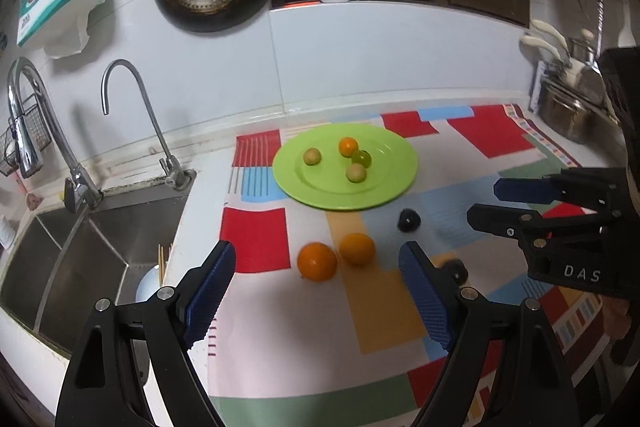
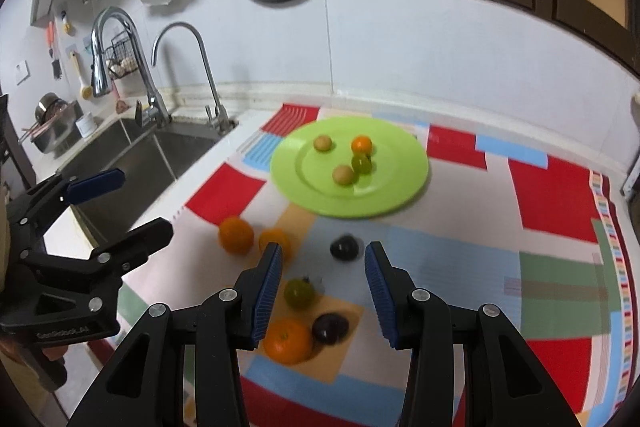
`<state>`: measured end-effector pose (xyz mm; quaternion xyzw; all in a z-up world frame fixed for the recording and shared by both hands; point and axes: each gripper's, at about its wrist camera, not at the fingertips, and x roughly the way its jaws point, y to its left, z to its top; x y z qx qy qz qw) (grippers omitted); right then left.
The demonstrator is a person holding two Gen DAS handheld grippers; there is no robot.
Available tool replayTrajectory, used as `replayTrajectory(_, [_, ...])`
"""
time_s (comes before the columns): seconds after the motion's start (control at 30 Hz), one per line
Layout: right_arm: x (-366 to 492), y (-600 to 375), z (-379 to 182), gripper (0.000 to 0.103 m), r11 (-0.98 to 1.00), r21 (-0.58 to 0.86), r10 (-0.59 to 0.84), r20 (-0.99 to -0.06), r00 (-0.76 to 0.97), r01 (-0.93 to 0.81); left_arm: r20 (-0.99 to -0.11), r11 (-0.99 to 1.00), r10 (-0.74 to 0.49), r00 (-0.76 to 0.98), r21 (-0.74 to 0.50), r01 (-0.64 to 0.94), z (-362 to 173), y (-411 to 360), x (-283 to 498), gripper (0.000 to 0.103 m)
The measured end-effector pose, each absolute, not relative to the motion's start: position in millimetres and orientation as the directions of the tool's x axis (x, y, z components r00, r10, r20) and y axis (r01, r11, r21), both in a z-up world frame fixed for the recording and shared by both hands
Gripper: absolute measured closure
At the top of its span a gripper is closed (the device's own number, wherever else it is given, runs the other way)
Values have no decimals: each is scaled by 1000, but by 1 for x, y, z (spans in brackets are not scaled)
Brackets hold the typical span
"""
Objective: Organize fruits
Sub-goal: 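Withdraw both open tools from the plate, then move left tool around the large orange while right tool approaches a dark plum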
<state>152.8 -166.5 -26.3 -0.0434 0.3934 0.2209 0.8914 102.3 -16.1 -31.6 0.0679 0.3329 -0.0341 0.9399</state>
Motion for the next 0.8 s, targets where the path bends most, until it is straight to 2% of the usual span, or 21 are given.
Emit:
replayTrajectory(0.37, [136,-175,-41,59,874,2,314,-766,561,-487,-634,966,-109,766,115,232,-49,-44,89,19])
replayTrajectory(0.8, [129,-172,-69,59,730,-127,301,-822,483,-672,-682,893,-188,707,180,412,-77,-79,90,20])
